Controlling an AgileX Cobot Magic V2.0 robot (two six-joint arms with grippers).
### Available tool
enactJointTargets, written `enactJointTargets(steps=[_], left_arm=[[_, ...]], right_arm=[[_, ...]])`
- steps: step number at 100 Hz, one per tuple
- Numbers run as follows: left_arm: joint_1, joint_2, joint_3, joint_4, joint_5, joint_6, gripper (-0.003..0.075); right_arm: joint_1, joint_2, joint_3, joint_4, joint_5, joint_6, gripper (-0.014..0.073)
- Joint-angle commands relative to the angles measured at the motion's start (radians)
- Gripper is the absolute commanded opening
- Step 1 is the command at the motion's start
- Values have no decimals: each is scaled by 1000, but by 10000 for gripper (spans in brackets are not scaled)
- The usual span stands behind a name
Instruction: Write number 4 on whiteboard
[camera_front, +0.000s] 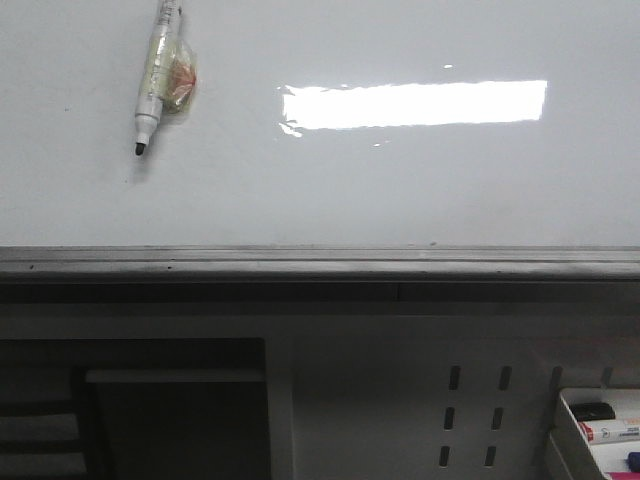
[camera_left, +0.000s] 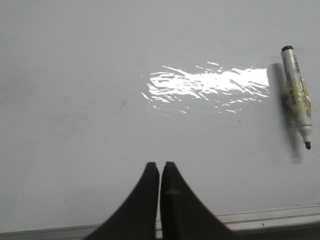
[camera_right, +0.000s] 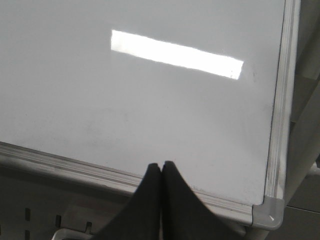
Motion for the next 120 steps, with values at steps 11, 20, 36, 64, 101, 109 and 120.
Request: enactJointTargets(steps=[11, 20, 36, 64, 101, 109, 120], left_arm=[[2, -28, 29, -7, -69, -11, -20], [2, -28, 29, -7, -69, -11, -20], [2, -28, 29, -7, -69, -11, -20], [2, -28, 29, -7, -69, -11, -20], [2, -28, 29, -17, -72, -11, -20], [2, -28, 29, -78, -77, -11, -20], [2, -28, 29, -190, -86, -11, -20]], right_arm=[[-4, -21, 21, -6, -84, -3, -66], [-4, -21, 21, -6, -84, -3, -66], [-4, -21, 21, -6, -84, -3, -66], [-4, -21, 21, -6, -84, -3, -66], [-4, -21, 21, 62, -97, -3, -66], [-4, -21, 21, 160, -100, -3, -66], [-4, -21, 21, 270, -127, -3, -66]])
